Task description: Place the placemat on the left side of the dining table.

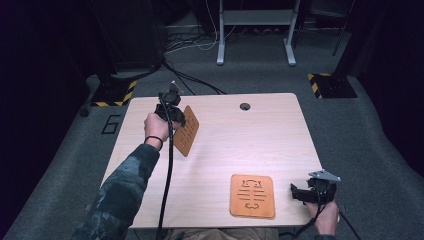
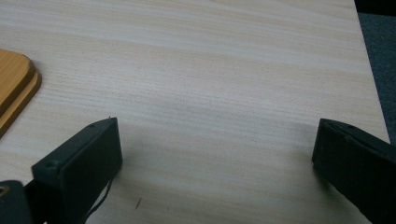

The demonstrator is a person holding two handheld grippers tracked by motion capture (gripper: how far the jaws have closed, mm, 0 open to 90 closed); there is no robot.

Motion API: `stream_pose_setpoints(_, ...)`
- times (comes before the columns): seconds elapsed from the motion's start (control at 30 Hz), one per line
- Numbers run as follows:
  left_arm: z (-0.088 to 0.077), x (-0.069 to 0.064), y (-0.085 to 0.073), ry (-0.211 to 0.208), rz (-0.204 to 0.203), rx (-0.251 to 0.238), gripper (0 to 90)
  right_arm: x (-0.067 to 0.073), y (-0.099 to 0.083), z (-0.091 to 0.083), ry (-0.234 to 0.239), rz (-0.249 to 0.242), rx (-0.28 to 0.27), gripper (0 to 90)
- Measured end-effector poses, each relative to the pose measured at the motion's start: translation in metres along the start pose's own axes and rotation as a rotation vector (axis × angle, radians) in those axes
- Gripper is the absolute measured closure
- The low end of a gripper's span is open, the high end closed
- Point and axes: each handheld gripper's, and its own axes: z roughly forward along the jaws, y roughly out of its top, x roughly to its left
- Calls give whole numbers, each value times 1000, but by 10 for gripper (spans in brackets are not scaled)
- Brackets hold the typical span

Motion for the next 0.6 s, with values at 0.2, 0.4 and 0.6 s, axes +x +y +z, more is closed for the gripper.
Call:
stream_pose_setpoints(0.2, 2, 17, -4, 23, -38, 7, 862, 0, 0, 0, 0, 0, 0, 7)
stream_pose_setpoints(0.4, 7, 34, -7, 30, -80, 23, 862, 0, 0, 0, 0, 0, 0, 7)
stream_pose_setpoints(0.6, 10, 49, -12, 43, -120, 33, 862, 0, 0, 0, 0, 1, 0, 7)
